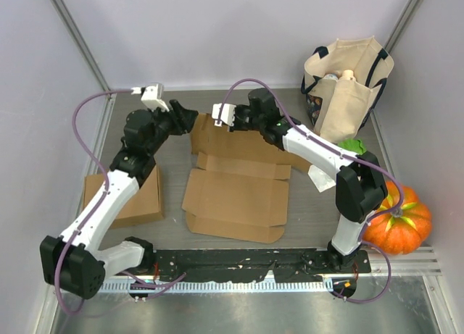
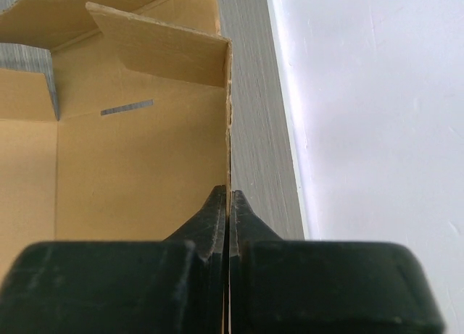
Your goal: Fold the paper box
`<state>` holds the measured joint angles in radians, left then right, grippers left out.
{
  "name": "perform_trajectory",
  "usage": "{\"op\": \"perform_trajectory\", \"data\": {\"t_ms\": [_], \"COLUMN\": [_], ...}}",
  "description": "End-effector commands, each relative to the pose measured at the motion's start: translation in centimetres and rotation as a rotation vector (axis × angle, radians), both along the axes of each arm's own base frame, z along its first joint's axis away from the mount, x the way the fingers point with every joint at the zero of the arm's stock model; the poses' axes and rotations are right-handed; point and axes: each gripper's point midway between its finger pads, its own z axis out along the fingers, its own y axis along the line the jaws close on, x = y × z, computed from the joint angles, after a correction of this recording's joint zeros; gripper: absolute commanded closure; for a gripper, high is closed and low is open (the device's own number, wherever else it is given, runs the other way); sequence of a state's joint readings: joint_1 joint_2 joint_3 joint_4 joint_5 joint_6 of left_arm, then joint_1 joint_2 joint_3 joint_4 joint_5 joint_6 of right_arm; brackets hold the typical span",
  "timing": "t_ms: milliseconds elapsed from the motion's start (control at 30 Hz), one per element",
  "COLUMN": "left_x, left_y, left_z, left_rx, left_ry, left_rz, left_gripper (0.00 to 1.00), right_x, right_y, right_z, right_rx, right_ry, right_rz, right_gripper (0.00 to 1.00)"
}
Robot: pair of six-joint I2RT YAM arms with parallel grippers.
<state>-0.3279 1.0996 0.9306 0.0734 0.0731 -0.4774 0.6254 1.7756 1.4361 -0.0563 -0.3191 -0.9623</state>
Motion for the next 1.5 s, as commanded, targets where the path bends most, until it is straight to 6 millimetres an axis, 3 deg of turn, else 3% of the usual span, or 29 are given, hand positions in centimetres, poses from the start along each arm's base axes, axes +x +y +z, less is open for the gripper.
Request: {"op": "perform_trajectory", "data": {"t_ms": [0,133,267,400,600,800,933,967,1000,1067,1100,1233,1333,1367,1433,1467], "left_x": [1.4,2.5,3.0,3.4,4.7,5.4,5.7,5.8,5.9,5.8,5.9,5.7,5.8,5.7,5.6,5.6], "left_y": [-2.5,-3.9,-4.3,-4.8,-4.7,-4.4,-4.3,-4.2,-4.2,-4.2,-4.2,-4.1,-4.1,-4.1,-4.1,-4.1], "left_z": [-0.5,-1.2,-1.2,-2.5,-3.6,-4.9,-5.3,-5.3,-5.2,-5.1,-5.1,-5.4,-5.0,-4.9,-5.0,-5.1], "left_rx": [0.176,0.248,0.296,0.325,0.406,0.498,0.511,0.512,0.532,0.532,0.530,0.517,0.504,0.504,0.480,0.479], "left_ry": [-0.055,-0.068,-0.085,-0.053,-0.036,0.005,0.014,0.012,-0.004,-0.020,-0.028,-0.026,-0.048,-0.052,-0.041,-0.039], "left_rz": [-0.172,-0.229,-0.233,-0.241,-0.186,-0.183,-0.167,-0.160,-0.164,-0.165,-0.163,-0.156,-0.138,-0.134,-0.124,-0.123], "left_gripper": [0.49,0.60,0.56,0.54,0.61,0.62,0.86,0.88,0.89,0.92,0.92,1.00,1.00,1.00,1.00,1.00], "right_x": [0.7,0.6,0.4,0.3,0.3,0.3,0.4,0.6,0.6,0.7,0.7,1.0,2.1,2.1,1.4,0.0], "right_y": [0.7,0.7,0.7,1.0,1.0,1.2,1.3,1.4,1.3,0.9,0.5,-1.5,-5.0,-7.5,-10.1,-11.5], "right_z": [3.7,3.5,3.5,3.7,3.8,4.1,4.2,4.5,4.6,5.2,4.8,7.0,8.8,10.2,11.1,12.0], "right_rx": [0.027,0.019,0.024,0.038,0.042,0.051,0.079,0.103,0.127,0.192,0.199,0.303,0.468,0.582,0.681,0.697], "right_ry": [-0.078,-0.073,-0.061,-0.058,-0.059,-0.059,-0.025,-0.024,-0.007,0.036,0.057,0.091,0.150,0.188,0.234,0.271], "right_rz": [0.031,0.036,0.041,0.053,0.055,0.057,0.038,0.023,0.003,-0.049,-0.078,-0.237,-0.530,-0.704,-0.870,-0.924], "right_gripper": [0.99,0.99,0.99,0.99,0.99,0.99,0.99,0.97,0.78,0.60,0.45,0.19,0.18,0.18,0.17,0.17]}}
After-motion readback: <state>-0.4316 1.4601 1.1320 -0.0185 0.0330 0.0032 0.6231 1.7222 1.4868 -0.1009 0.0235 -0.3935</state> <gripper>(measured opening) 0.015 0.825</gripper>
